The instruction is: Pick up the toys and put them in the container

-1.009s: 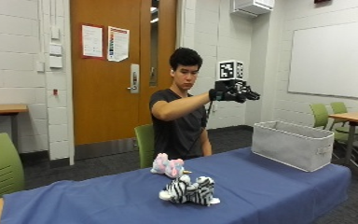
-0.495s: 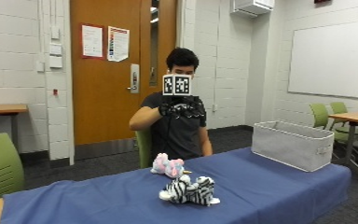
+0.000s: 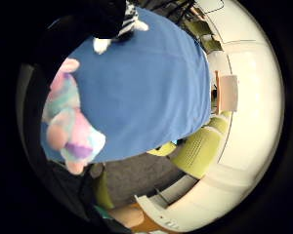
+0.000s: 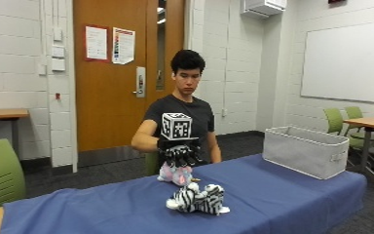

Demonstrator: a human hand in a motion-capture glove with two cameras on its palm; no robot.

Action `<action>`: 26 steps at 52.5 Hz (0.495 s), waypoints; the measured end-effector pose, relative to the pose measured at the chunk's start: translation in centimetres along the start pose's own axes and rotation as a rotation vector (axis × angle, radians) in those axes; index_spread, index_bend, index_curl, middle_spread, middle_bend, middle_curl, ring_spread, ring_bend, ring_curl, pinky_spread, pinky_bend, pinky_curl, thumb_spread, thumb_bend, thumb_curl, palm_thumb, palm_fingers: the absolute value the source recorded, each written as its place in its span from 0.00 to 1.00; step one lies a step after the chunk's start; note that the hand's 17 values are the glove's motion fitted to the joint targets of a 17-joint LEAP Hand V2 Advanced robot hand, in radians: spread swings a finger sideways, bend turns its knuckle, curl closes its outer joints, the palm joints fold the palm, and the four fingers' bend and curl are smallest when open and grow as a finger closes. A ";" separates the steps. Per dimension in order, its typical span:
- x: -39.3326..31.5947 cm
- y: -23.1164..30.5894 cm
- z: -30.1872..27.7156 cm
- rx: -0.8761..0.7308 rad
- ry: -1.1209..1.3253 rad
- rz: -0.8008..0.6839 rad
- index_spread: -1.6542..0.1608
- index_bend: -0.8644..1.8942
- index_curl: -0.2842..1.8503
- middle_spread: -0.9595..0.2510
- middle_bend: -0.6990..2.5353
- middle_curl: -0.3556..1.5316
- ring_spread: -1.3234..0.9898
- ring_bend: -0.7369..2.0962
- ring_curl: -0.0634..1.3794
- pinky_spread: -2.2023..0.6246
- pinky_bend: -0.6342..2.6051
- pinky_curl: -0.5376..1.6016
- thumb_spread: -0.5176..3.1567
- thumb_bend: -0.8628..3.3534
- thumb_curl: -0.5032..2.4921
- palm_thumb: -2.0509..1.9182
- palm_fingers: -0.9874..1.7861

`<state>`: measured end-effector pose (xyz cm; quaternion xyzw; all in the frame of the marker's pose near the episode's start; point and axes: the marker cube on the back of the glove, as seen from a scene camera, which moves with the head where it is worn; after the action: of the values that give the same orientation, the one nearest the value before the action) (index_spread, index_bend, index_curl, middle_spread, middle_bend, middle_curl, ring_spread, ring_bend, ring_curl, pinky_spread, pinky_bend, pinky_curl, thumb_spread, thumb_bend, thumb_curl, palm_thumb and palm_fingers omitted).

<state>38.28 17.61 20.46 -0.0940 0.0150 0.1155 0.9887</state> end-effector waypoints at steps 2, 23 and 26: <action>0.0 -0.2 0.9 -0.006 0.004 0.006 0.75 0.35 0.28 0.71 0.27 0.40 0.49 0.35 0.22 0.78 0.46 0.41 0.42 0.18 0.21 0.48 0.32; 2.6 -0.5 6.8 -0.039 0.008 0.063 0.75 0.34 0.24 0.71 0.28 0.39 0.49 0.34 0.24 0.78 0.47 0.42 0.42 0.19 0.22 0.49 0.32; 3.1 -0.4 7.4 -0.045 -0.065 0.084 0.75 0.34 0.23 0.71 0.28 0.40 0.49 0.34 0.25 0.78 0.47 0.42 0.42 0.19 0.22 0.50 0.33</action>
<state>41.44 19.36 27.61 -0.1115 -0.0156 0.1599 0.9807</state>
